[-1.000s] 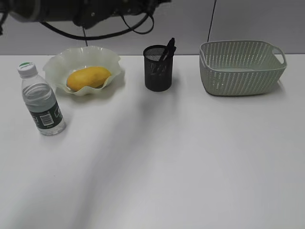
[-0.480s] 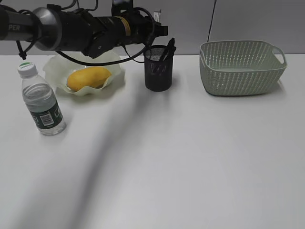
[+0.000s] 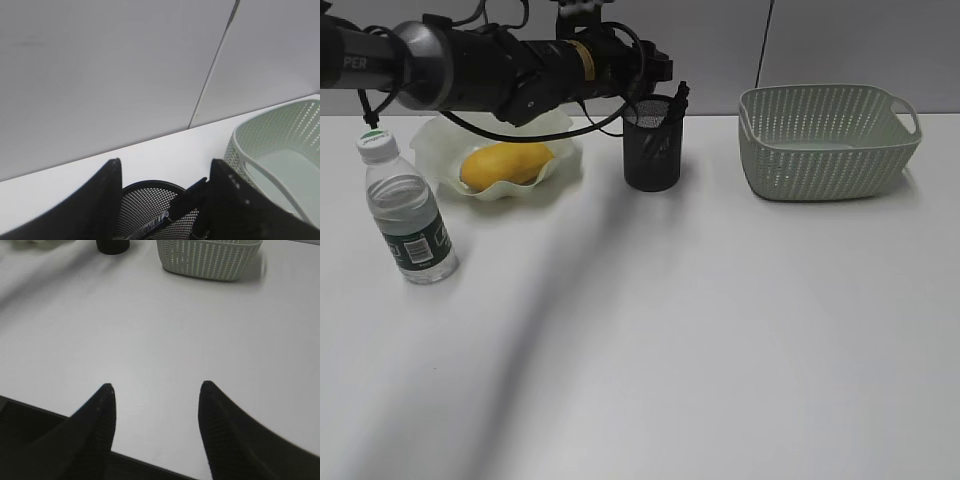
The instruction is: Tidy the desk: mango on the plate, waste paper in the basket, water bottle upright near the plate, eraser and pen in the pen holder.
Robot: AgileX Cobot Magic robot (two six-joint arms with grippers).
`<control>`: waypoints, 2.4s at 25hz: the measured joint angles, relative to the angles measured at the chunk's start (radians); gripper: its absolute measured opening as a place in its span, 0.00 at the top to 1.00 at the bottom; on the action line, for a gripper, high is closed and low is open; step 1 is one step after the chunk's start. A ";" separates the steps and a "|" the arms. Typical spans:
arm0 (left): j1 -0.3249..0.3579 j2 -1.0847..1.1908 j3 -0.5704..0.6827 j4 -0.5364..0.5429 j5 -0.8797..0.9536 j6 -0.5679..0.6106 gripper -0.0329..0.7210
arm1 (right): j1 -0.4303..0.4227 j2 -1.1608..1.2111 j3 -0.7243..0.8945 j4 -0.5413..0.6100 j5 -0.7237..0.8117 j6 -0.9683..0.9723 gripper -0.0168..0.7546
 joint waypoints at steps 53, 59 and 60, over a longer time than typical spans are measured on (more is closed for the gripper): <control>-0.081 -2.264 1.156 -0.496 1.265 0.631 0.41 | 0.000 0.000 0.000 0.003 0.000 0.000 0.44; 0.006 -2.264 1.156 -0.499 1.265 0.632 0.41 | -0.042 0.000 0.000 0.006 0.000 0.000 0.44; 0.066 -2.264 1.156 -0.500 1.265 0.632 0.41 | -0.090 0.000 0.000 0.007 0.000 0.000 0.44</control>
